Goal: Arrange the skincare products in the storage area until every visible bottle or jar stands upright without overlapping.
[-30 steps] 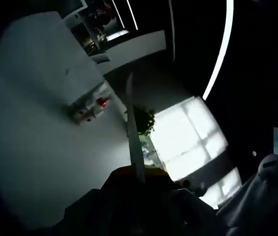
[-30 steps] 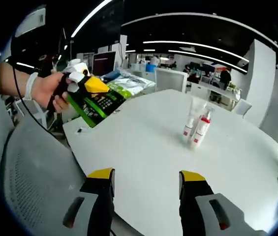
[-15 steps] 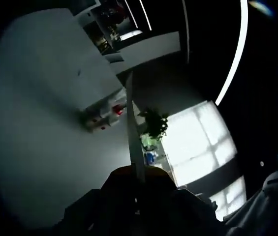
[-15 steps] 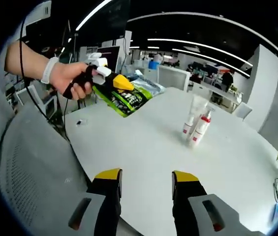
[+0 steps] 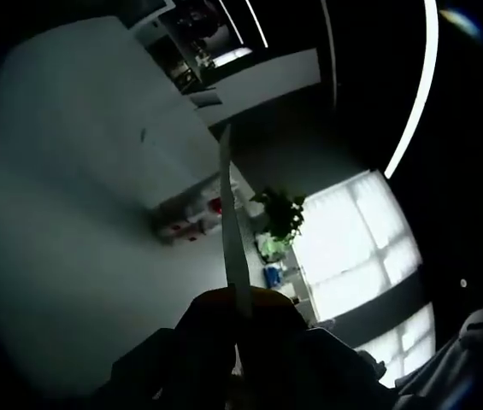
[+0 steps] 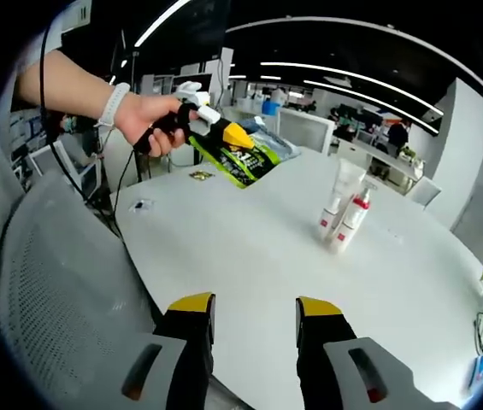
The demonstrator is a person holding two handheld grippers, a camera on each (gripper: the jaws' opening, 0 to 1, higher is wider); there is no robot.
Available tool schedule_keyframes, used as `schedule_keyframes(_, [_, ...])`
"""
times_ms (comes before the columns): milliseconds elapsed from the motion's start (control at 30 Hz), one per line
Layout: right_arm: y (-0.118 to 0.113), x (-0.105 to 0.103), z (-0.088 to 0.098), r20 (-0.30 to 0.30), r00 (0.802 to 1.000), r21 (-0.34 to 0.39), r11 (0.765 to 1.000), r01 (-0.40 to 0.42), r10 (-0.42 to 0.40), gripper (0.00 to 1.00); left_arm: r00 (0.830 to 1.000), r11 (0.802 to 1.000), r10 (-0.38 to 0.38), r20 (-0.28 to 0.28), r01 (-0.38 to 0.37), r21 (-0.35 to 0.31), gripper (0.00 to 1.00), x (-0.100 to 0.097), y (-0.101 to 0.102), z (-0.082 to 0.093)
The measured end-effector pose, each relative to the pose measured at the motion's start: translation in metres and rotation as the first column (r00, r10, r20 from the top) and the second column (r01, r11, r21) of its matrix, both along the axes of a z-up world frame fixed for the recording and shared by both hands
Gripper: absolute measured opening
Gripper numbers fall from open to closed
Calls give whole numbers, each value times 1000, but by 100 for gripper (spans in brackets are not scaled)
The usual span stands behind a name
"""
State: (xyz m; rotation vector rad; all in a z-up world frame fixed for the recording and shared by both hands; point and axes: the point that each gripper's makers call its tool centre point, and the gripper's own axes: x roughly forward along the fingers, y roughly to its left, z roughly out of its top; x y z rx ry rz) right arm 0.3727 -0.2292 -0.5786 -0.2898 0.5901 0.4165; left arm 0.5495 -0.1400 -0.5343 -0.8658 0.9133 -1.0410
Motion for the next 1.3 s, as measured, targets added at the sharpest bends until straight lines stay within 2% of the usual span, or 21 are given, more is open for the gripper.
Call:
schedule_keyframes(300, [-2, 0, -2, -1, 1000, -17, 1000, 2, -2, 32, 1000, 1000, -18, -8, 18, 24, 0, 16, -9, -10])
schedule_keyframes(533, [-4, 0, -2, 1, 1000, -26, 1000, 7, -7, 30, 999, 997, -27, -32, 29, 69, 0, 28, -16, -34])
schedule_keyframes(700, [2, -2, -3, -2, 1000, -38, 999, -27, 27, 27, 1000, 995, 6, -26, -3, 98, 0, 43, -20, -43])
schedule_keyframes(900, [-2, 0, -1, 1, 1000, -26, 1000, 0, 0, 23, 997, 994, 47, -53, -42, 96, 0, 67, -29, -53])
schedule_keyframes(1000, [-2, 0, 9, 56, 998, -49, 999, -11, 14, 16, 996, 995, 58, -74, -52, 88, 0, 76, -33, -56])
schedule_keyframes(1167, [0, 0, 4, 35, 999, -50, 999, -19, 21, 16, 993, 991, 74, -92, -63, 116, 0, 90, -37, -67])
schedule_keyframes(1300, [1, -2, 3, 28, 999, -55, 998, -25, 27, 13, 991, 990, 63, -114, -47, 133, 0, 92, -45, -77])
